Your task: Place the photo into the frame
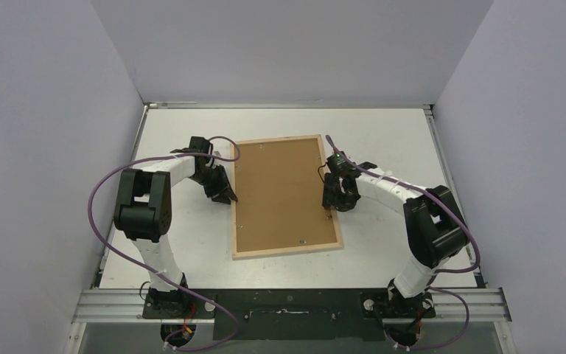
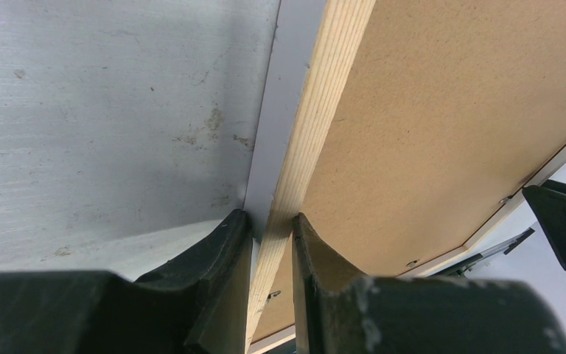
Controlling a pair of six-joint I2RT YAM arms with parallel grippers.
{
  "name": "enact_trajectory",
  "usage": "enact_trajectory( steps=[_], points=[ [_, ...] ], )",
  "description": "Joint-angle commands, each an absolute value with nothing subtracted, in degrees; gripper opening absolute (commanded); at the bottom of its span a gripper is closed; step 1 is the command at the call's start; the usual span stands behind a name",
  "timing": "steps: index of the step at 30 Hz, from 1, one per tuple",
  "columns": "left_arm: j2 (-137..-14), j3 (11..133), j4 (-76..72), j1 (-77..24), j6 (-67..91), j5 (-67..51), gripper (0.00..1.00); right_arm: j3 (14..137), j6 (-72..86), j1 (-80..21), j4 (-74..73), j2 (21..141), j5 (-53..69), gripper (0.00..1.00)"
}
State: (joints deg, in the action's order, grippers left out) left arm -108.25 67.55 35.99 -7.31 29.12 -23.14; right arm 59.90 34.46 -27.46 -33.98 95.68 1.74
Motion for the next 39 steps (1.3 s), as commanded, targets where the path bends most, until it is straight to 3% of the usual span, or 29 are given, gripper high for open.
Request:
enact_trajectory(
  steps=[1,5,9,17,23,39],
  points=[
    [-106.9,68.7,34.5,-6.4,29.8,-20.6,0.13,61.6,32.7,-27.8,-32.1,96.5,-2.0,0.42],
    [-106.5,68.5,34.5,-6.4,29.8,-20.3,0.16,61.1,33.5,-27.7,-31.7,97.0,-2.8,0.35],
    [-106.1,69.1,34.9,-6.3,29.3,-21.1,0.25,60.1,34.1,-27.8,-29.9,97.1,-0.6,0.18],
    [-104.0,70.1,35.2,-6.3,28.8,-21.2,0.47,58.3,38.1,-27.7,-27.0,95.8,-2.1,0.09],
    [-102.5,69.1,35.6,-6.3,28.5,-19.4,0.52,58.7,42.7,-27.3,-22.7,96.2,-4.3,0.12],
    [-98.7,62.7,36.0,-6.3,30.5,-12.3,0.52,66.2,51.9,-28.2,-23.1,105.0,-7.3,0.15]
  ],
)
